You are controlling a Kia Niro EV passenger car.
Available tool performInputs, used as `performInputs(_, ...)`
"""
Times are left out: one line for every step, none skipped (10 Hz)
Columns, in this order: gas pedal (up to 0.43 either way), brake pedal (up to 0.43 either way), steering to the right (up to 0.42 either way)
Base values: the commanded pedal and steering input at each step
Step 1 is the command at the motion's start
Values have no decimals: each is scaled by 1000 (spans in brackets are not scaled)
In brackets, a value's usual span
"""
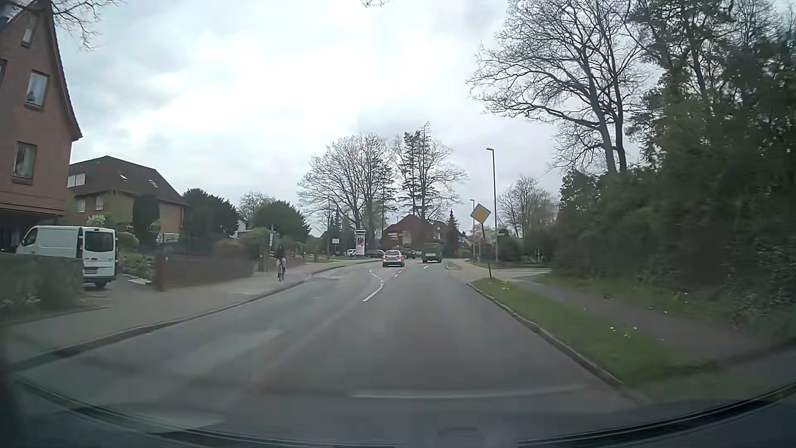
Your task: Follow the waypoints while adhering to traffic rules and regulations
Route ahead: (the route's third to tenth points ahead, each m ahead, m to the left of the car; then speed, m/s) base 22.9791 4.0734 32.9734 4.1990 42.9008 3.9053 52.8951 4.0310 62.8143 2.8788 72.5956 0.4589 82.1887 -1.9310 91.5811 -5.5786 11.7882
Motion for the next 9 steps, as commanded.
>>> performInputs(197,0,-1)
performInputs(197,0,-2)
performInputs(197,0,-2)
performInputs(197,0,-1)
performInputs(197,0,-2)
performInputs(197,0,-1)
performInputs(197,0,-1)
performInputs(197,0,-1)
performInputs(197,0,-1)
